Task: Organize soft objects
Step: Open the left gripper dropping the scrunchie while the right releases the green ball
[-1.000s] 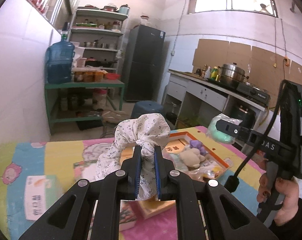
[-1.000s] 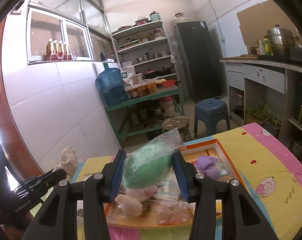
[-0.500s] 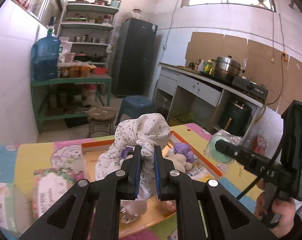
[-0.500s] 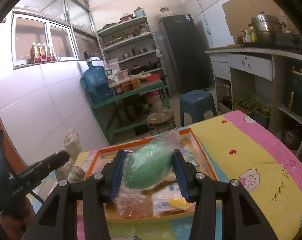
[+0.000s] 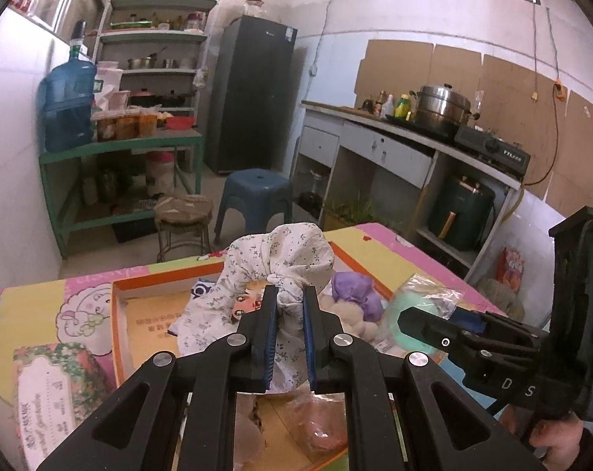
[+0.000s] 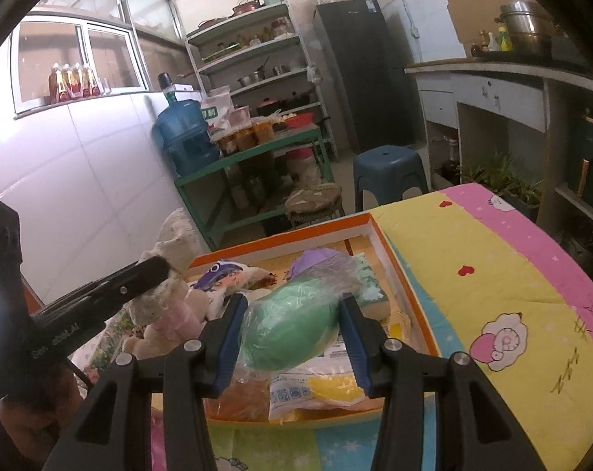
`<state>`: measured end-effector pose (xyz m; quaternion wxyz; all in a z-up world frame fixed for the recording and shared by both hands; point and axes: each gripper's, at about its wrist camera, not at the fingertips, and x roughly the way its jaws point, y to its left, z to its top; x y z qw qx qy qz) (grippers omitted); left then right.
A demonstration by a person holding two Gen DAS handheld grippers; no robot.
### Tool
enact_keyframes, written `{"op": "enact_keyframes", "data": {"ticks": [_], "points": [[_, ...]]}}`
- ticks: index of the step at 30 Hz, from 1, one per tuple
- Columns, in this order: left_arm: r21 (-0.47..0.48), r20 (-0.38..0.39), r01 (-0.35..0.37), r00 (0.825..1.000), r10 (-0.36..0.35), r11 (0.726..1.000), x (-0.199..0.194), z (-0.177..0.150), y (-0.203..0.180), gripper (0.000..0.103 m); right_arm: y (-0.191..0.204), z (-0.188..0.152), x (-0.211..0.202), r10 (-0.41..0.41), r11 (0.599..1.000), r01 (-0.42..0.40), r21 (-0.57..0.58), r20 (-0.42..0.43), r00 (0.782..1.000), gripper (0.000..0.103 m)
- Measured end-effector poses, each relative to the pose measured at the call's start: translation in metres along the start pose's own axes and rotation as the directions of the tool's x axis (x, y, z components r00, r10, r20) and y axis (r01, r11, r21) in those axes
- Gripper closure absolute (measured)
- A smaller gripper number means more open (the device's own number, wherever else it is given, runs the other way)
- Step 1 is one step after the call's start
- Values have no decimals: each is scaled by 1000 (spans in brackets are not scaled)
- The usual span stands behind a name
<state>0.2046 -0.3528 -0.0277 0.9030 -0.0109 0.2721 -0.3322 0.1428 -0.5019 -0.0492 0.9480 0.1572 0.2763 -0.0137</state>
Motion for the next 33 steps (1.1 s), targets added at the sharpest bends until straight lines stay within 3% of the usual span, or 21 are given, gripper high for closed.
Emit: {"op": "enact_keyframes", "data": {"ticks": [21, 24, 27, 33], "points": [[-20, -172, 13, 985, -17, 1000, 69, -21, 8, 91, -12, -15, 30, 2, 1000, -1, 8, -73, 997, 53], [-24, -184, 8, 983, -12, 1000, 74, -24, 8, 90, -11, -17, 31, -4, 1000, 5, 10, -75, 997, 45], [-22, -186, 4, 983, -8, 1000, 77, -25, 8, 82, -13, -18, 31, 7, 1000, -5, 27, -78, 997, 41], [-21, -160, 15, 987, -18, 1000, 74, -26, 2, 50, -18, -16, 27, 16, 999, -13, 45, -63, 998, 40]]}}
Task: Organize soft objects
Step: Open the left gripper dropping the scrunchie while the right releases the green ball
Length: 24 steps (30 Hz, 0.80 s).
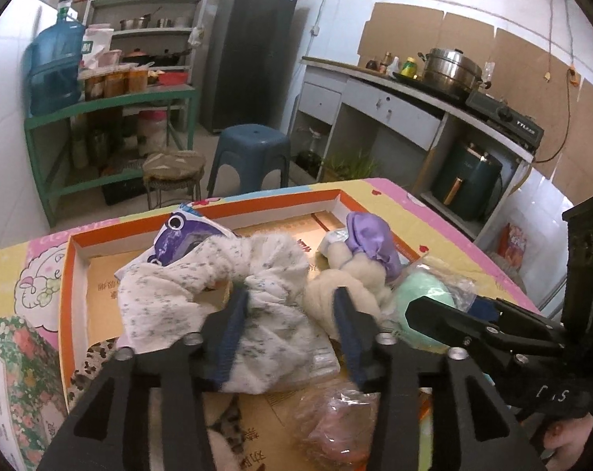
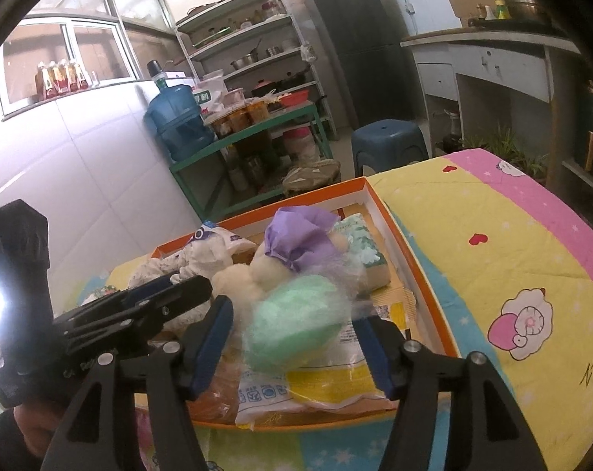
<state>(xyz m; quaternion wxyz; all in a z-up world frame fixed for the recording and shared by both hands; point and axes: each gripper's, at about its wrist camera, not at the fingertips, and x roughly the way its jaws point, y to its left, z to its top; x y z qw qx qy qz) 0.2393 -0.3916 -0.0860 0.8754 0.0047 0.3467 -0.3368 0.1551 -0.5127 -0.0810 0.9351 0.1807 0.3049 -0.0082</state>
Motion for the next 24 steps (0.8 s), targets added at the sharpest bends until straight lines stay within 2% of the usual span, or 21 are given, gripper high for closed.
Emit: {"op": "enact_keyframes", "data": {"ticks": [17, 24], "points": [[-14, 39, 26, 999, -26, 1000, -20, -2, -4, 33, 2, 4, -26, -19, 1000, 19, -3, 47, 999, 40], [-21, 64, 69, 996, -68, 997, -40, -1, -11, 31, 7, 8, -49, -36, 999, 36, 5, 86, 996, 40]]}}
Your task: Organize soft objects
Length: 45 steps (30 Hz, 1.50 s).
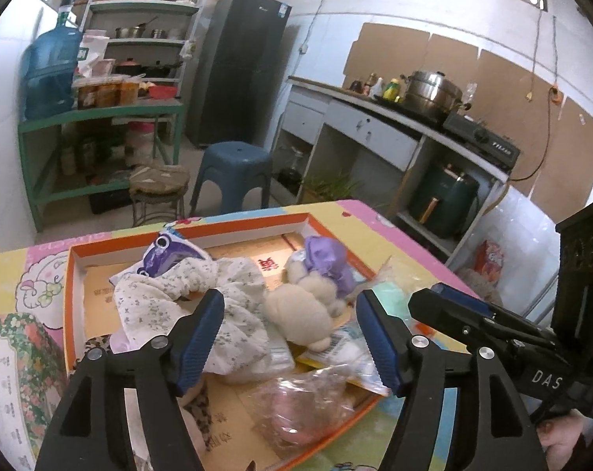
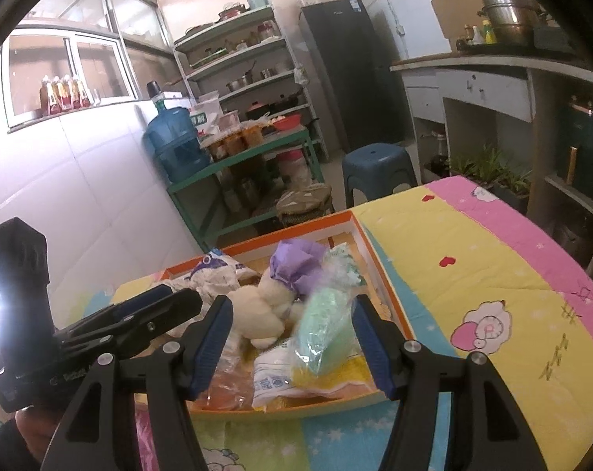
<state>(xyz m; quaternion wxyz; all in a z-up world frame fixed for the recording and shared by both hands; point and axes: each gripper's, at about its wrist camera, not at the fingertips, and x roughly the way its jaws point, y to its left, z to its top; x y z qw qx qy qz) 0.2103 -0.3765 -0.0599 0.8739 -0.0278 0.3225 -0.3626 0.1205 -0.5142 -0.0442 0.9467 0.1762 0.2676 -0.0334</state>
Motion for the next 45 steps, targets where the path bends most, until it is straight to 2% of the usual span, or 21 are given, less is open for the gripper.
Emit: {"op": "enact_keyframes", "data": {"ticks": [6, 13, 22, 26, 32, 37, 40, 45], "points": [[11, 28, 36, 999, -37, 999, -21, 5, -11, 31, 8, 2, -27, -37, 999, 37, 4, 44, 998, 40], [20, 53, 45, 998, -46, 999, -46, 3, -22, 31, 13, -1, -48, -50, 998, 48, 26, 62, 997, 40], [52, 96, -58, 994, 53, 997, -89, -5, -27, 31, 39, -8, -73, -65, 998, 65, 1, 86, 994, 40], [51, 142, -125, 983, 117, 991, -117, -11, -27, 31, 58, -13, -84, -76, 996, 80, -30, 99, 992, 40], [32, 199, -241, 953, 230, 970, -163, -24, -26, 31, 92, -29, -108, -90, 994, 96, -46, 115, 989, 40], [2, 225, -265, 940, 257, 964, -205, -42, -23, 31, 126, -44, -130, -157, 980, 173, -98, 152, 976, 40], [-25, 232, -307, 924, 304, 951, -231, -55, -18, 31, 148, -54, -138, -156, 977, 175, -125, 154, 976, 40], [-65, 222, -341, 911, 347, 938, -270, -75, -4, 31, 178, -75, -148, -156, 972, 179, -154, 152, 976, 40]]}}
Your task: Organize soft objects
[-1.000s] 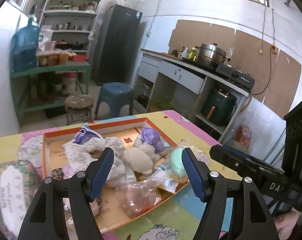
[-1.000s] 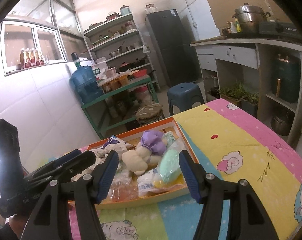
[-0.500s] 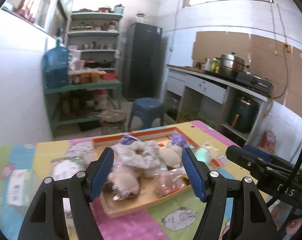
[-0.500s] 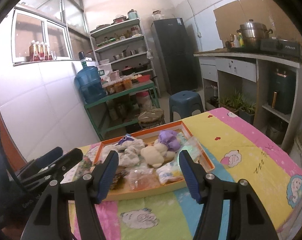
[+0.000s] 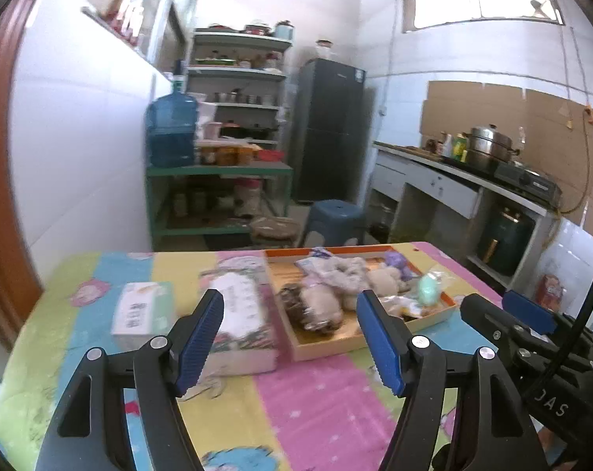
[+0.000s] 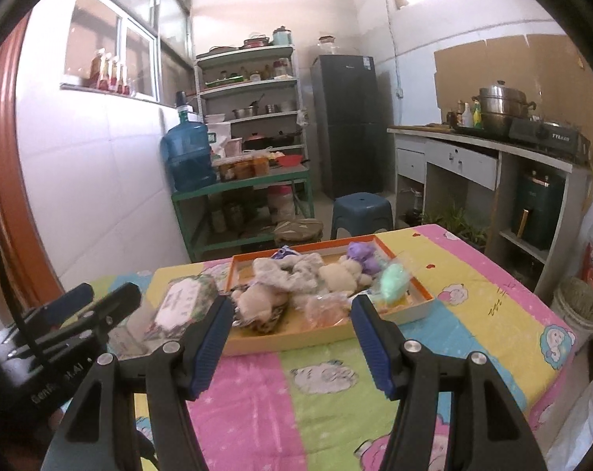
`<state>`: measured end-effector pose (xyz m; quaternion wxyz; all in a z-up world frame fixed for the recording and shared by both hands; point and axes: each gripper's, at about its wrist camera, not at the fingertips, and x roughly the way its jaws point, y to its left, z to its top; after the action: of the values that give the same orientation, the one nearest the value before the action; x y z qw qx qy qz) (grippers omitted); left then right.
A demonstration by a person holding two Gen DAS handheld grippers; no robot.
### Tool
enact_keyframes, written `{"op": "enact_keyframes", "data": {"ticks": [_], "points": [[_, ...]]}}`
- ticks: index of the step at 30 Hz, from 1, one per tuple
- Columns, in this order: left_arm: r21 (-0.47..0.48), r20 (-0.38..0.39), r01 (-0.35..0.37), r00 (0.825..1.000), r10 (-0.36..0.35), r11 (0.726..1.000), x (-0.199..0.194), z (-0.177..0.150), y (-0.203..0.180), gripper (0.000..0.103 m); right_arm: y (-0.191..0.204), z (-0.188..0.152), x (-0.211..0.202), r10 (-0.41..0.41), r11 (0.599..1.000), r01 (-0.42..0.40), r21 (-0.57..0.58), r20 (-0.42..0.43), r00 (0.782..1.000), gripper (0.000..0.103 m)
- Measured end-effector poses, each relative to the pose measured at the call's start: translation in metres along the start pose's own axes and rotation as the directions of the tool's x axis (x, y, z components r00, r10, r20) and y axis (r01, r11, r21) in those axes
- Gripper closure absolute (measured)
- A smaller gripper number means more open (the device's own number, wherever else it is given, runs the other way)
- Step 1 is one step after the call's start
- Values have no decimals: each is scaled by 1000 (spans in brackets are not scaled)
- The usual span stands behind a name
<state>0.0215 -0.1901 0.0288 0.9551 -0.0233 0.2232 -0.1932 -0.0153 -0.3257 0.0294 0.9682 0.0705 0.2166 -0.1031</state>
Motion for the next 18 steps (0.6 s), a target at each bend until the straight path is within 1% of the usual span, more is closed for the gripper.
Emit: {"op": "enact_keyframes", "data": {"ticks": [4, 10, 18], "points": [[-22, 15, -42, 999, 43, 999, -26, -7, 16, 31, 22, -6, -10, 22, 999, -22, -24, 0, 1000, 40], [-62, 32, -67, 997, 69, 996, -56, -11, 37, 31, 50, -11, -32, 44, 997, -42, -61, 27, 999, 40], [-65, 48, -100, 994, 103, 993, -78, -16, 52, 31, 66, -15, -44, 55, 996, -52, -67, 40, 998, 40]]}}
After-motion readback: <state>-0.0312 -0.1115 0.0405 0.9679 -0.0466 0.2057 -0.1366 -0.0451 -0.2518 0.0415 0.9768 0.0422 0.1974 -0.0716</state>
